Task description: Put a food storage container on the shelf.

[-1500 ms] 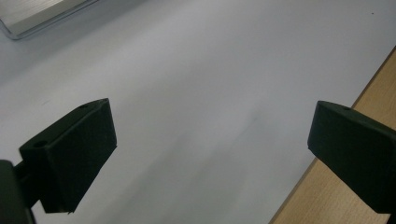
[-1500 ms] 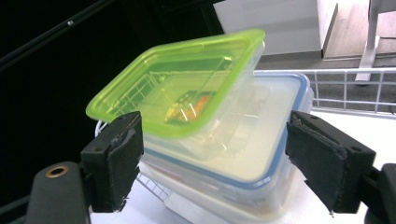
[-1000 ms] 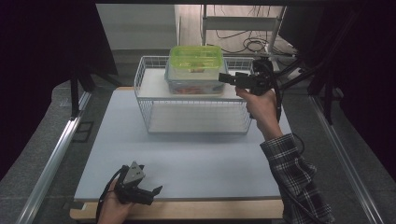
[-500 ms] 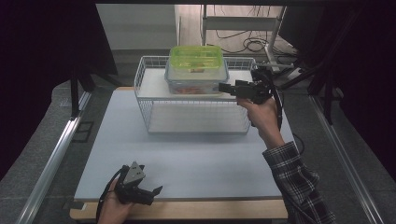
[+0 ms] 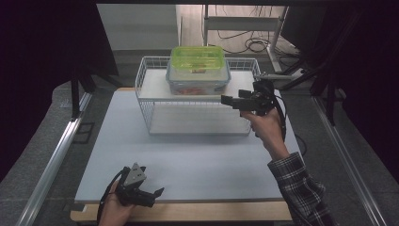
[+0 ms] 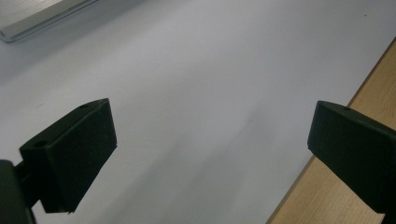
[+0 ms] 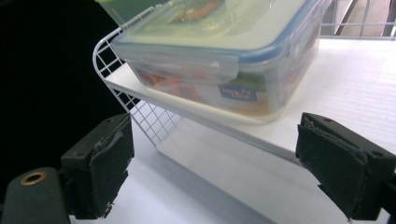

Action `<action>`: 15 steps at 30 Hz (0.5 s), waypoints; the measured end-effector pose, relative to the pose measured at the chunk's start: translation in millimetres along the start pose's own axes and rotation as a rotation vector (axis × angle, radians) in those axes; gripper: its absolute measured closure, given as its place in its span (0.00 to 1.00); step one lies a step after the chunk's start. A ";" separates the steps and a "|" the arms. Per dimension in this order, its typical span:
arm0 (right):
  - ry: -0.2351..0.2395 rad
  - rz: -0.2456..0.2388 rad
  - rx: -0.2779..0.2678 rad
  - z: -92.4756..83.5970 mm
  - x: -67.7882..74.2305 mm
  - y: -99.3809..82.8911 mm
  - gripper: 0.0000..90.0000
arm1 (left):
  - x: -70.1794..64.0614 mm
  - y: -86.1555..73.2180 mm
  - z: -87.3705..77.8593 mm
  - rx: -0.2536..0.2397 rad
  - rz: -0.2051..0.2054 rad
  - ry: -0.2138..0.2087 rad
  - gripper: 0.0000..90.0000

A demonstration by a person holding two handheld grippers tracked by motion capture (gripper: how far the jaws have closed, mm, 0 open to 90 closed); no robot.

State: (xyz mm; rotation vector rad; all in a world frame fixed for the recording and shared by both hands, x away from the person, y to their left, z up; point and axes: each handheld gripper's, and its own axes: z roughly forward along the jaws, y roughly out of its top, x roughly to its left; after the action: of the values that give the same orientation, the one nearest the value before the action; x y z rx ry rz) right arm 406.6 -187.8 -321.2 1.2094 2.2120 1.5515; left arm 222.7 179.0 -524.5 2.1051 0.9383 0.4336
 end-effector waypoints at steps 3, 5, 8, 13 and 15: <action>-0.002 -0.020 0.009 -0.7 1.3 -7.5 0.11 | -0.1 0.1 0.0 0.000 0.001 -0.001 0.01; 0.000 -0.020 0.009 -0.7 1.6 -8.9 0.11 | 0.0 0.0 0.0 0.000 0.001 0.000 0.01; -0.001 -0.048 0.011 -2.0 4.1 -16.0 0.10 | -0.1 0.0 -0.1 -0.001 0.001 -0.001 0.01; -0.006 -0.072 0.012 -3.3 7.2 -23.1 0.09 | -0.5 0.1 -0.3 -0.009 -0.005 -0.008 0.01; -0.010 -0.092 0.013 -4.1 9.6 -28.1 0.09 | -0.4 0.5 -1.1 -0.019 -0.009 -0.023 0.01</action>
State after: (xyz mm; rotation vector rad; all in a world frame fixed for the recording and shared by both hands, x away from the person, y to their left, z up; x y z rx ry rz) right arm 383.7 -187.4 -340.6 1.1001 2.2412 1.4952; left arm 222.0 179.0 -523.5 2.0838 0.9262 0.4118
